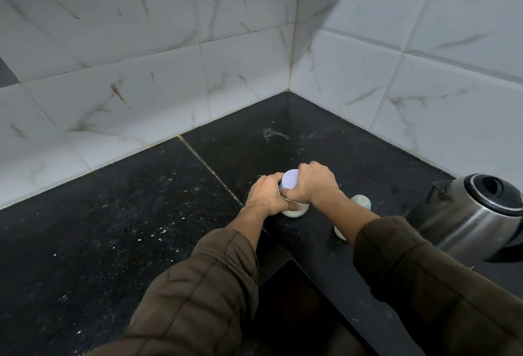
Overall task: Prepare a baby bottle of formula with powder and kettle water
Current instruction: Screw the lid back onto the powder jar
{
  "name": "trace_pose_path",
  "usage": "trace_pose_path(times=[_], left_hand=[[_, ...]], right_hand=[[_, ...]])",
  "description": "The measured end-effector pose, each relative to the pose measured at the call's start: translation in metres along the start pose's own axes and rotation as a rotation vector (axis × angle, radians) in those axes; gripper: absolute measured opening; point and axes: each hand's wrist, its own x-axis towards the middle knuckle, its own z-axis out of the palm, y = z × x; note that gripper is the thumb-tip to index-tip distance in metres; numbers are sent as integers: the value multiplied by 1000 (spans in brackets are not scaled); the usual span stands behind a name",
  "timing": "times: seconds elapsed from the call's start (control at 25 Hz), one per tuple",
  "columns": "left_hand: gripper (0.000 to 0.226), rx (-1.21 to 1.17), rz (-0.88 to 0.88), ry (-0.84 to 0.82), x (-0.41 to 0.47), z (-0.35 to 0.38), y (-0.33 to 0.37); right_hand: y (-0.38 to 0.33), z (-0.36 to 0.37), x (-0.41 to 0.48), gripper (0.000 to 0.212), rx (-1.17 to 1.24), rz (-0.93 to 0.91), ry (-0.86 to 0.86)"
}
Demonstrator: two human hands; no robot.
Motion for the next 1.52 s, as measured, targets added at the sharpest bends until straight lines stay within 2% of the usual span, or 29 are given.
trace_pose_path(times=[0.2,0.36,0.44,0.56,0.64,0.72,0.8,0.92,1.04,1.16,1.36,1.4,1.52], left_hand=[[75,8,-13,-11,1,0,0],[78,11,-33,3,3,1,0],[75,11,-36,24,2,3,-2],[74,2,-4,37,3,4,-5],[76,20,2,37,2,3,-4],[79,33,-10,33,0,0,0],[80,33,-23,20,-1,-3,3],[74,45,-36,18,-2,-2,4],[67,52,-11,33,-2,0,3],[61,83,12,32,0,-2,5],[74,84,-36,20,-1,-1,8],[78,86,-33,22,0,-1,9],[78,55,-42,39,-1,0,11]], right_hand=[[13,-6,4,77,-39,-128,-98],[13,-6,4,73,-84,-143,-59],[5,0,2,72,-76,-67,-34],[-10,16,-3,68,89,157,29],[-14,15,-3,70,150,230,22],[-11,6,3,79,43,155,-39],[-3,-2,8,90,-102,-8,-88],[5,0,8,76,-215,-161,-83],[-4,10,1,62,-140,-48,-6],[-11,14,1,62,-66,55,-26],[18,-15,6,89,-77,-147,-276],[22,-17,6,86,-88,-174,-285],[18,-8,4,74,-133,-147,-147]])
